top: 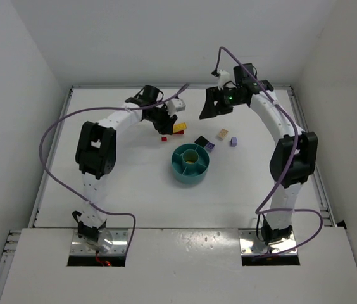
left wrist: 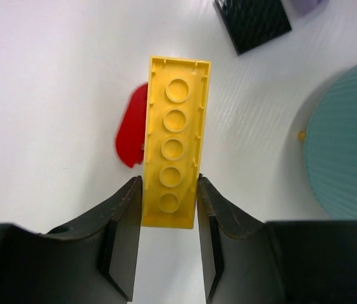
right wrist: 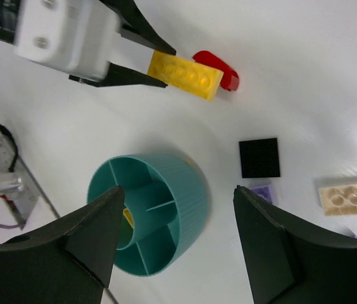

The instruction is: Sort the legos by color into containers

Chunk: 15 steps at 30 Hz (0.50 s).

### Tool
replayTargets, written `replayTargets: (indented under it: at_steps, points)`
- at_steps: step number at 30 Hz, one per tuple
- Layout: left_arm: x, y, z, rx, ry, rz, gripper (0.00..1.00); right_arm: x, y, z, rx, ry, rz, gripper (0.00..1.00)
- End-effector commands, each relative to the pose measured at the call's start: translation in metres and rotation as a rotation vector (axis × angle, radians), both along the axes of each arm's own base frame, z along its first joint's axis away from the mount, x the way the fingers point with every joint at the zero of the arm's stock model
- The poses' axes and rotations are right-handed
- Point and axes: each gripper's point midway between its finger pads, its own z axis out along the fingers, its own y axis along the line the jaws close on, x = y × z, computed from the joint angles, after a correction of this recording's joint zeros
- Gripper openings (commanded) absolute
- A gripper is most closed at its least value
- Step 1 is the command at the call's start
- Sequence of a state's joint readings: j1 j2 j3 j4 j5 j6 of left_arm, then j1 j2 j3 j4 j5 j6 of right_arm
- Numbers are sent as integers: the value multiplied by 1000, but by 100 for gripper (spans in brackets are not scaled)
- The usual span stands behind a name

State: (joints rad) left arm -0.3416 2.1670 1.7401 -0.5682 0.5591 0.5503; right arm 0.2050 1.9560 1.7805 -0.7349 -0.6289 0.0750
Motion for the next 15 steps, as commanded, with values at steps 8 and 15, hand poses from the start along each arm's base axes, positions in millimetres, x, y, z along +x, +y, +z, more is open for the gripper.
replayTargets:
  at_steps: [8, 15]
  points:
    - [-4, 1, 109, -166, -216, 17, 3, 3, 40, 14, 275, 116, 51, 71]
    - [-22, -3, 140, -213, -253, 6, 3, -2, 57, 16, 430, 227, 98, 71]
